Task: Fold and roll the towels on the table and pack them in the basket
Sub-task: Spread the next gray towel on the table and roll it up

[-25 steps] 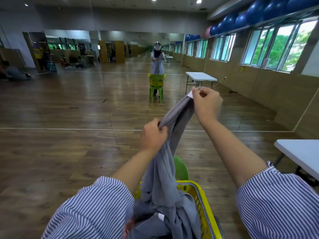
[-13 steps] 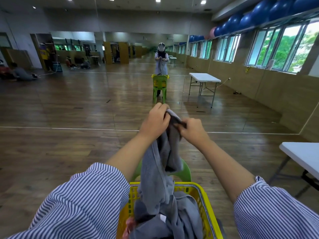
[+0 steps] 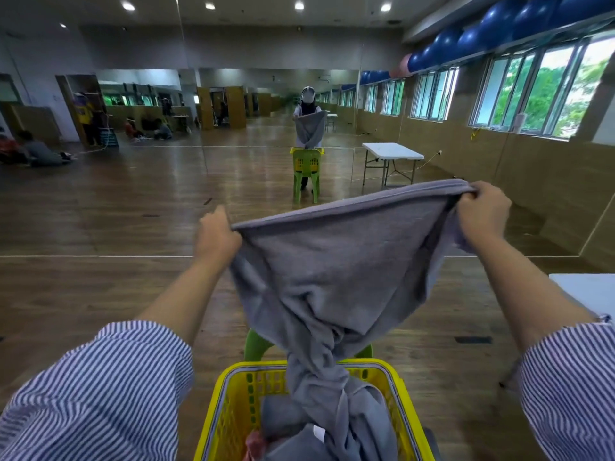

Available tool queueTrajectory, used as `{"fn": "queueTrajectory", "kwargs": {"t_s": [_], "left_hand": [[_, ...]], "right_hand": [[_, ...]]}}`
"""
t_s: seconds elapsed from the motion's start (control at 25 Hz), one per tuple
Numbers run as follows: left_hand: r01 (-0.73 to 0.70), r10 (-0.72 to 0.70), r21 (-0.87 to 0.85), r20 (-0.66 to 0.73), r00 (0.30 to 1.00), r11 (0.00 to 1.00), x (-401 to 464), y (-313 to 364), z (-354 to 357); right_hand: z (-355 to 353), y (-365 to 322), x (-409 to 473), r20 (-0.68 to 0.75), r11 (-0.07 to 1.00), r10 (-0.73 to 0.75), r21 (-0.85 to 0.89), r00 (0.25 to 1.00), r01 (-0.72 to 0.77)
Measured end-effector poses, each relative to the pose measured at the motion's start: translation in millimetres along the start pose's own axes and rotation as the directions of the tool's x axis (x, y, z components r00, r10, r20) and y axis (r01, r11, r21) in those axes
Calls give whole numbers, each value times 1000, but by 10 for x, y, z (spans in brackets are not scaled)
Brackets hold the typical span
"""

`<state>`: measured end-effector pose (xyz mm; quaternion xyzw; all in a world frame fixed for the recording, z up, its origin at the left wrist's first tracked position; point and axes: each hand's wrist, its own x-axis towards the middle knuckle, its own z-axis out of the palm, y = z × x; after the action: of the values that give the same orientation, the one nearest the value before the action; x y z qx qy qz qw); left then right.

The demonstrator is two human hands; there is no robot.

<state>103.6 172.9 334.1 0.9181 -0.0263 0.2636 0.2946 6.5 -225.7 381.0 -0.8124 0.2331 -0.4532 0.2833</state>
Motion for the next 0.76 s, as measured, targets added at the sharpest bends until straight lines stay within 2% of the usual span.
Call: {"fn": "queueTrajectory", "kwargs": {"t_s": [0.12, 0.2, 0.32, 0.4, 0.48, 0.64, 0.76], "left_hand": [[84, -83, 55, -26, 996, 995, 46, -182, -63], [62, -61, 28, -54, 997, 998, 9, -128, -42], [-138, 133, -65, -75, 988, 988, -99, 248, 44], [-278, 272, -122, -59, 960, 953, -197, 532, 98], [-356, 352, -147, -55, 934, 923, -289, 744, 120], [-469, 465, -168, -63, 883, 867, -431, 887, 167], [-485, 490, -235, -43, 871, 842, -501, 910, 272]], "right_hand": [[-81, 112, 26, -24, 989, 145, -1, 989, -146], [-59, 60, -56, 16, 992, 129, -9, 991, -129], [111, -237, -331, 114, 991, -81, -96, 990, 92], [233, -415, -512, 189, 929, -277, -199, 942, 313], [291, -508, -639, 223, 870, -382, -242, 897, 430], [223, -439, -757, 236, 820, -428, -305, 872, 485], [32, -261, -804, 236, 812, -398, -359, 886, 461]]}}
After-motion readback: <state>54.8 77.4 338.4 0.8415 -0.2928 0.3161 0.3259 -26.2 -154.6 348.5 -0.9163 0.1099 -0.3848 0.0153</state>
